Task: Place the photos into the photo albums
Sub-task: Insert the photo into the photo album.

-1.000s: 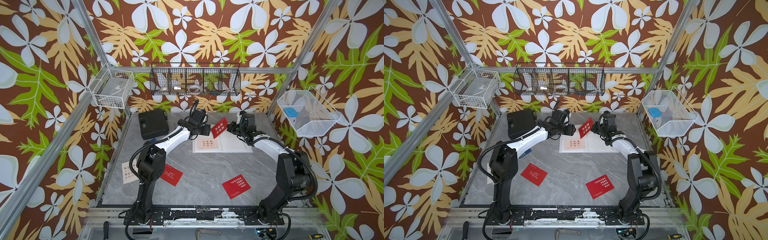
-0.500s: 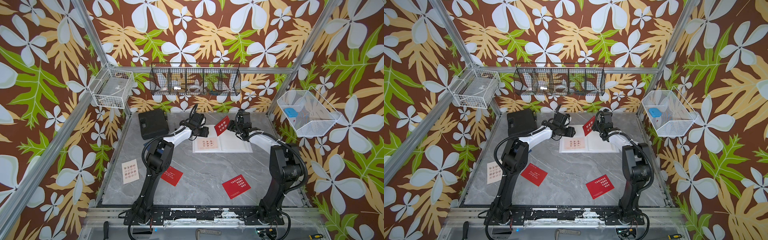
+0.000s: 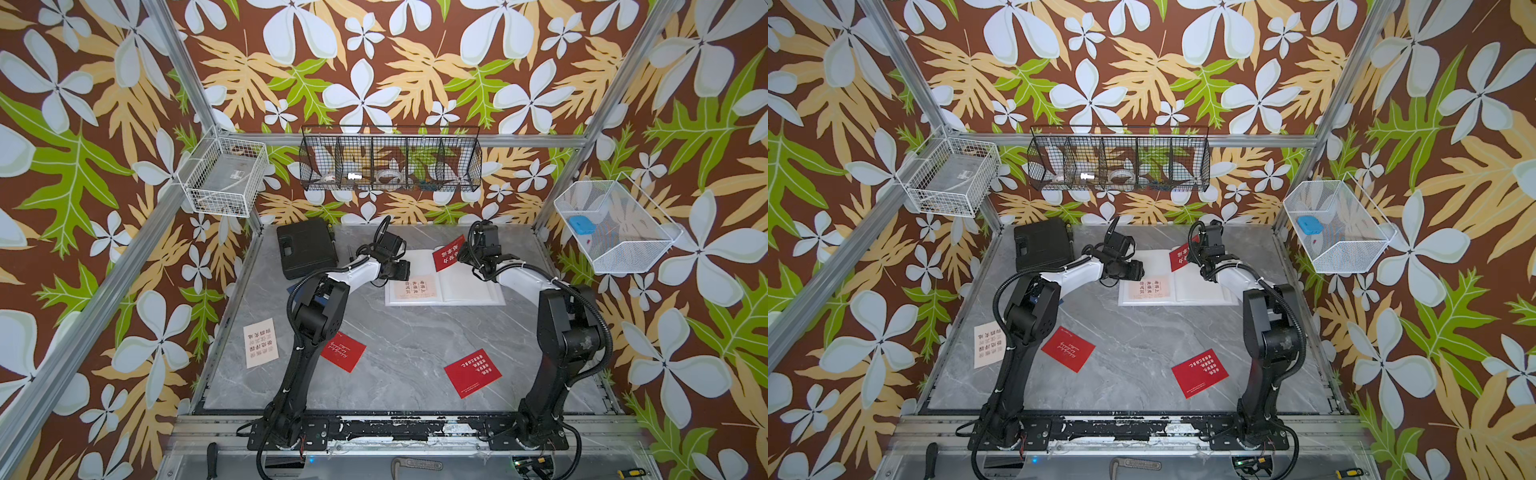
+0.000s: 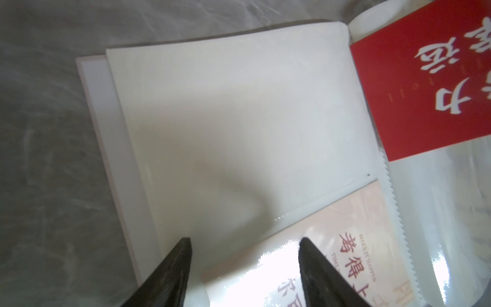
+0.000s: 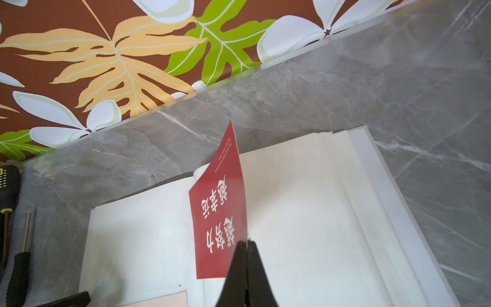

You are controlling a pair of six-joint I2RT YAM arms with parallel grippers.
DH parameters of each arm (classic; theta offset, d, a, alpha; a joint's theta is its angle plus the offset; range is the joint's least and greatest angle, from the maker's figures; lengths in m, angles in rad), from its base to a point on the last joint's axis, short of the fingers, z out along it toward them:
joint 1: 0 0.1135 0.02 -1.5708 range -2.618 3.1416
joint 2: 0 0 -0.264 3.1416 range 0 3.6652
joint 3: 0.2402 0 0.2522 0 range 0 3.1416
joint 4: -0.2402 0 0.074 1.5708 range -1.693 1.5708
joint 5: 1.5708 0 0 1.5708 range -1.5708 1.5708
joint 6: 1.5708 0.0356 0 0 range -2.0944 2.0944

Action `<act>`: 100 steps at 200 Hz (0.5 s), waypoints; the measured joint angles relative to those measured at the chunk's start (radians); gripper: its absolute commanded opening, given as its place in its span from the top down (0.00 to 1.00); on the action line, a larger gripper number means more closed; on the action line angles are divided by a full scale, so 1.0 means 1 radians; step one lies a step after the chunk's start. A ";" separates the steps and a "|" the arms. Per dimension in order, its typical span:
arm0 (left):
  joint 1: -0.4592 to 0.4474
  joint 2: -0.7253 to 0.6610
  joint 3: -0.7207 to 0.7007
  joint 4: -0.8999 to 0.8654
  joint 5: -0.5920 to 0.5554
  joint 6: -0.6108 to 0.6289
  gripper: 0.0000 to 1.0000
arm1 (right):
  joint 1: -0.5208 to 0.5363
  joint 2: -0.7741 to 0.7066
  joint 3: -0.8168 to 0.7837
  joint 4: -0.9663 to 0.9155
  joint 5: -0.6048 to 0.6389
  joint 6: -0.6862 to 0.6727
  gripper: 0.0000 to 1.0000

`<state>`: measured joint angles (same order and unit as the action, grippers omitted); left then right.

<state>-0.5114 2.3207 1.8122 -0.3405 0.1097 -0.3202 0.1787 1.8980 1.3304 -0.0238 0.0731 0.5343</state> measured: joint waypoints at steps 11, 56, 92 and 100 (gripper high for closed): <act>0.000 0.000 -0.002 0.001 0.000 0.000 0.34 | 0.005 0.006 0.003 -0.005 0.014 0.008 1.00; 0.003 0.000 -0.006 0.011 0.003 0.001 0.34 | 0.032 0.029 0.013 -0.031 0.070 0.029 1.00; 0.005 0.000 -0.018 0.031 0.005 0.004 0.34 | 0.045 0.026 0.011 -0.054 0.113 0.046 1.00; 0.005 -0.002 -0.020 0.034 0.005 0.004 0.34 | 0.047 0.026 0.011 -0.059 0.118 0.053 1.00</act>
<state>-0.5060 2.3188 1.7924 -0.3065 0.1146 -0.3164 0.2253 1.9240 1.3411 -0.0826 0.1913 0.5869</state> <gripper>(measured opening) 0.661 0.049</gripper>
